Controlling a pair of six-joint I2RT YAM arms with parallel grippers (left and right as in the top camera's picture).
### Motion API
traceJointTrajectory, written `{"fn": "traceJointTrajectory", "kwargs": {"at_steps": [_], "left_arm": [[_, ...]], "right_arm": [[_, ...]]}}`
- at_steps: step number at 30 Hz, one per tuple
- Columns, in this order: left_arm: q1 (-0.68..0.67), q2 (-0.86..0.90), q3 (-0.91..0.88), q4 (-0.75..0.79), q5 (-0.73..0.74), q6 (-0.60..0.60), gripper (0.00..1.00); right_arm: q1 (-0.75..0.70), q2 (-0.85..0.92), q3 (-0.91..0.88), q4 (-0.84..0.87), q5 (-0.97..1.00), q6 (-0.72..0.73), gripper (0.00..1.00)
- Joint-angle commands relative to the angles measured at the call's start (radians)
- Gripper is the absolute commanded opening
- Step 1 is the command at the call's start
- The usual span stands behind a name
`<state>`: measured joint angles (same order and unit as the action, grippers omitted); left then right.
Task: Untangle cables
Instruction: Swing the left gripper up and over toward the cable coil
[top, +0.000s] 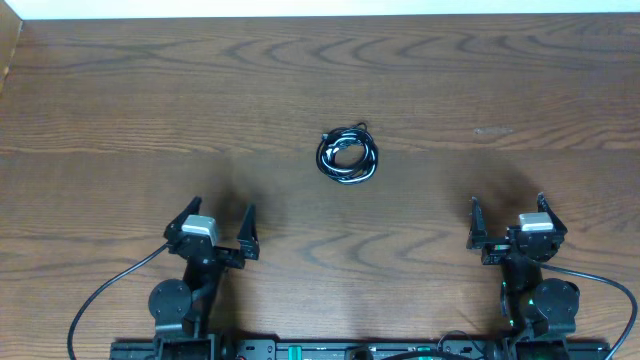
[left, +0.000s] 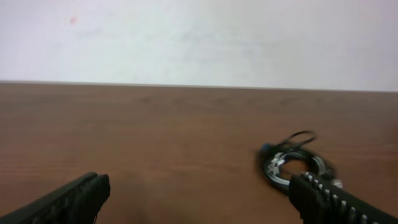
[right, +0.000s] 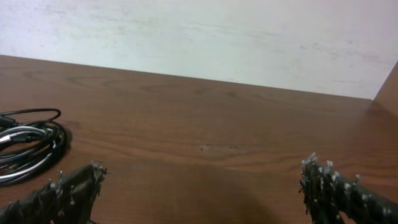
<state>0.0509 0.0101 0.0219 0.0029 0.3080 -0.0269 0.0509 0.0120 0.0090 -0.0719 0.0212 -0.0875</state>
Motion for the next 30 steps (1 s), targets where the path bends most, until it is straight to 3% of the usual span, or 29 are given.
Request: {"fn": "traceJointTrajectory", "kwargs": {"at_steps": [1,6,11,18,24,30], "left_arm": [[0.002,-0.005,-0.018,0.119,0.123,-0.053,0.98],[0.002,-0.005,-0.018,0.439,0.122,-0.230,0.98],[0.003,-0.005,0.003,0.696,0.117,-0.237,0.98],[0.003,0.029,0.117,0.713,0.102,-0.236,0.98],[0.003,0.226,0.300,0.706,0.105,-0.229,0.98],[0.003,0.543,0.565,0.620,0.347,-0.229,0.98]], "right_arm": [[0.002,-0.005,-0.003,-0.003,-0.002,0.004,0.99],[0.002,-0.005,-0.003,-0.003,-0.002,0.004,0.99],[0.002,-0.005,-0.003,-0.003,-0.002,0.004,0.99],[0.002,-0.005,-0.003,-0.003,-0.002,0.004,0.99],[0.002,-0.005,-0.004,-0.003,-0.002,0.004,0.99],[0.002,-0.005,-0.003,-0.003,-0.002,0.004,0.99]]}}
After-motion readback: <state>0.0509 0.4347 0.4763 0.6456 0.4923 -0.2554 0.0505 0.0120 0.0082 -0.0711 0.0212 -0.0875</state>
